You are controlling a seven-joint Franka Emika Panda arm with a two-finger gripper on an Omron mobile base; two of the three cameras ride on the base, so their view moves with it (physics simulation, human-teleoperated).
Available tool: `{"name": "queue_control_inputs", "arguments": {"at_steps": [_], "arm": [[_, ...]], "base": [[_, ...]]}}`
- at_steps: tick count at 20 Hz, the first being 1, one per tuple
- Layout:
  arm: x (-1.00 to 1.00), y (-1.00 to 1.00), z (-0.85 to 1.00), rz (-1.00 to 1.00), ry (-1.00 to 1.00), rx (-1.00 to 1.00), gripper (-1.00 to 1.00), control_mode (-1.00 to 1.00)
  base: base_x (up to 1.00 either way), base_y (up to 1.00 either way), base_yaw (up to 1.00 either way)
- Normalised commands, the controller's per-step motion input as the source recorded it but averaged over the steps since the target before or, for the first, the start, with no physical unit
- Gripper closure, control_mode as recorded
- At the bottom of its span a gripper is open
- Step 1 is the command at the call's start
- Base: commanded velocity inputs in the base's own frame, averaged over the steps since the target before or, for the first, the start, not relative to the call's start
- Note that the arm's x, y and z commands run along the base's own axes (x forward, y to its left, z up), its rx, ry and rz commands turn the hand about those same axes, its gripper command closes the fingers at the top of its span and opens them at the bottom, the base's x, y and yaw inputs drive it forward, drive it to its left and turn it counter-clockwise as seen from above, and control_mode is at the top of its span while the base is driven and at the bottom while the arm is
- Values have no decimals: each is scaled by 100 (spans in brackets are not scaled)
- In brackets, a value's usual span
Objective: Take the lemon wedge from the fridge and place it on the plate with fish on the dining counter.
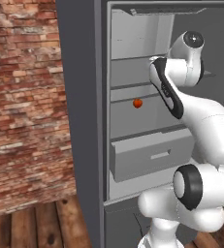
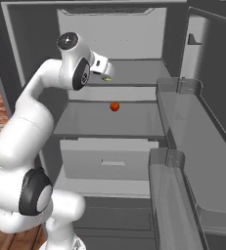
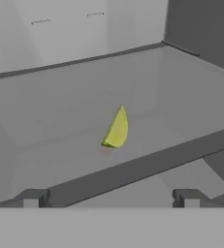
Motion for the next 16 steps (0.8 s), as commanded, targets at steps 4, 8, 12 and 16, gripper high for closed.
{"name": "queue_control_inputs", "arguments": {"at_steps": [4,8,12,16], "arm": [[52,-18,-16,0,0,0,-100,-100],[56,-11,-4,0,0,0,-100,-100],[47,0,-2,0,0,0,-100,-100],[33,0,-9,0,1,0,-100,-100]], "base": [[0,0,0],[0,0,0],[0,0,0],[0,0,0]]}}
